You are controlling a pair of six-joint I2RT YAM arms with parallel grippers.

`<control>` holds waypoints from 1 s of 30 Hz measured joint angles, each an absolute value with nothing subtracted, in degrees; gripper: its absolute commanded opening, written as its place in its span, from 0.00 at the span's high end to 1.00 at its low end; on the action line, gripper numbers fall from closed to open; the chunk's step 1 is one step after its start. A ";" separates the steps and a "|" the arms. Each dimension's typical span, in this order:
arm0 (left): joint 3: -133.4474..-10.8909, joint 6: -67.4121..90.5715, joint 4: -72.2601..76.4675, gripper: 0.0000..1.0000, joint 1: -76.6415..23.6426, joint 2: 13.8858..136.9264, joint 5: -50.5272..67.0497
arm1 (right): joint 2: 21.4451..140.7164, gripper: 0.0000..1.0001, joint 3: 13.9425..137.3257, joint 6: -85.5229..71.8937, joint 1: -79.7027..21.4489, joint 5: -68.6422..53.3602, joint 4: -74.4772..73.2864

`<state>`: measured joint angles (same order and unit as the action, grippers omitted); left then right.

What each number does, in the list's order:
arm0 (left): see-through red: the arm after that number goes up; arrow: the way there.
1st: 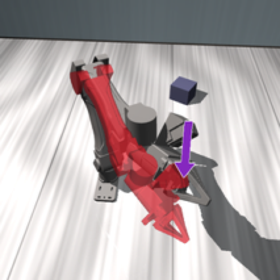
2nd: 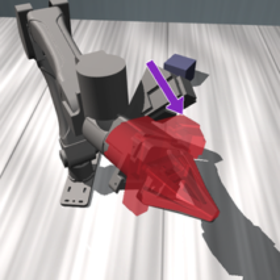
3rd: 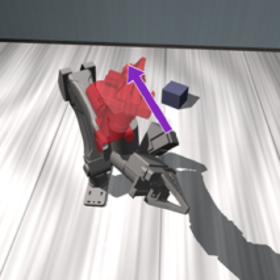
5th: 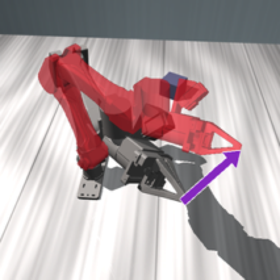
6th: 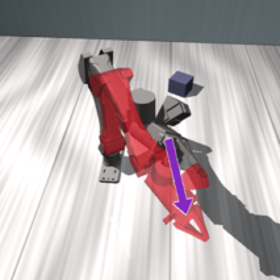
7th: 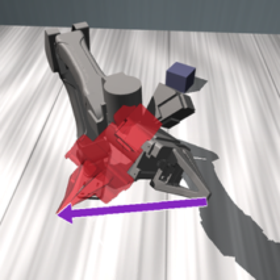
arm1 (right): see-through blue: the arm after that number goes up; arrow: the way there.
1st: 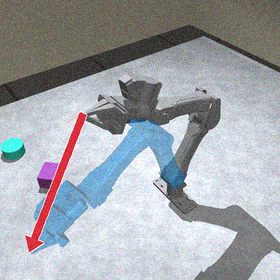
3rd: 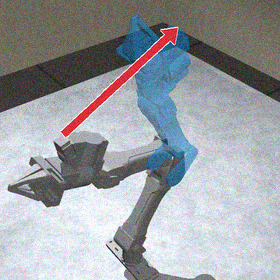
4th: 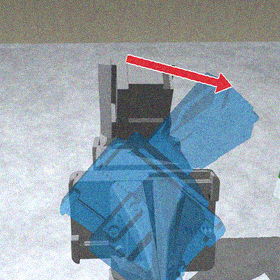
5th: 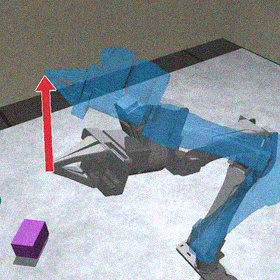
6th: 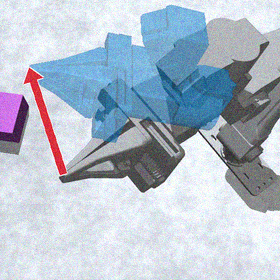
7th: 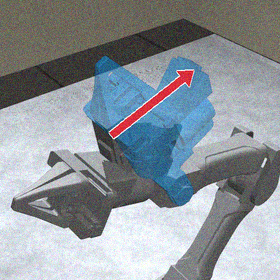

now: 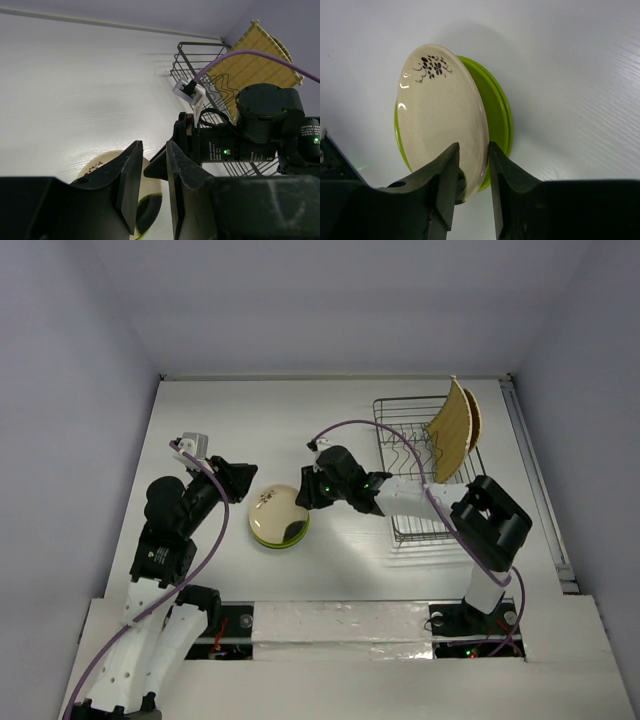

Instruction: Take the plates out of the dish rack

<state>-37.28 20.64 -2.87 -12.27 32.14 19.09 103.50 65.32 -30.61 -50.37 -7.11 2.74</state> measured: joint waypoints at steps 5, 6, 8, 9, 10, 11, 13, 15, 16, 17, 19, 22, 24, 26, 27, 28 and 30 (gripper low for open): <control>-37.28 20.62 -2.87 0.77 -12.27 32.14 19.09 | 100.42 0.60 64.05 -29.71 -50.37 -3.75 -0.34; -37.28 20.62 -2.87 0.77 -12.27 32.14 19.09 | 99.33 0.60 63.99 -29.52 -50.37 -2.87 -1.15; -37.28 20.62 -2.90 0.77 -12.27 32.14 19.09 | 96.77 0.60 63.94 -28.95 -50.37 -0.54 -2.37; -37.28 20.62 -2.87 0.77 -12.27 32.14 19.09 | 95.22 0.60 63.94 -28.49 -50.37 0.99 -3.16; -37.28 20.62 -2.90 0.77 -12.27 32.14 19.07 | 93.71 0.60 63.94 -28.08 -50.37 2.52 -3.77; -37.28 20.62 -2.90 0.77 -12.27 32.14 19.09 | 92.03 0.61 63.94 -27.62 -50.37 4.14 -4.56; -37.28 20.62 -2.87 0.77 -12.27 32.12 19.09 | 89.01 0.64 64.01 -26.57 -50.33 6.15 -5.65; -37.28 20.62 -2.90 0.77 -12.27 32.12 19.09 | 86.78 0.78 64.53 -25.34 -50.26 8.21 -7.18; -37.28 20.62 -2.90 0.77 -12.27 32.12 19.09 | 86.19 0.93 65.06 -24.82 -50.26 9.50 -8.23; -37.28 20.62 -2.90 0.77 -12.27 32.12 19.09 | 85.78 0.98 65.47 -24.10 -50.24 11.09 -9.19; -37.28 20.62 -2.87 0.77 -12.27 32.12 19.09 | 84.36 1.00 65.84 -23.20 -49.71 14.74 -12.03; -37.28 20.64 -2.90 0.77 -12.27 32.03 19.09 | 80.42 1.00 65.98 -21.47 -47.29 19.55 -17.19; -37.28 20.62 -2.87 0.78 -12.27 31.97 19.09 | 76.51 1.00 66.83 -20.34 -43.51 22.92 -20.99; -37.28 20.62 -2.90 0.79 -12.27 31.79 19.09 | 72.82 0.99 68.27 -19.40 -38.76 25.76 -23.64; -37.28 20.62 -2.90 0.83 -12.27 31.68 19.09 | 70.81 0.98 69.32 -18.94 -36.23 27.66 -24.77; -37.28 20.69 -2.90 0.91 -12.27 31.62 19.11 | 69.14 0.96 70.30 -18.48 -33.69 29.69 -25.63; -37.28 20.62 -2.87 0.99 -12.29 31.55 19.09 | 66.96 0.92 73.17 -17.63 -30.17 33.67 -28.40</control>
<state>-37.28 20.62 -2.87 -12.29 31.55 19.09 66.96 73.17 -17.63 -30.17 33.67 -28.40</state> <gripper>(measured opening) 0.085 0.042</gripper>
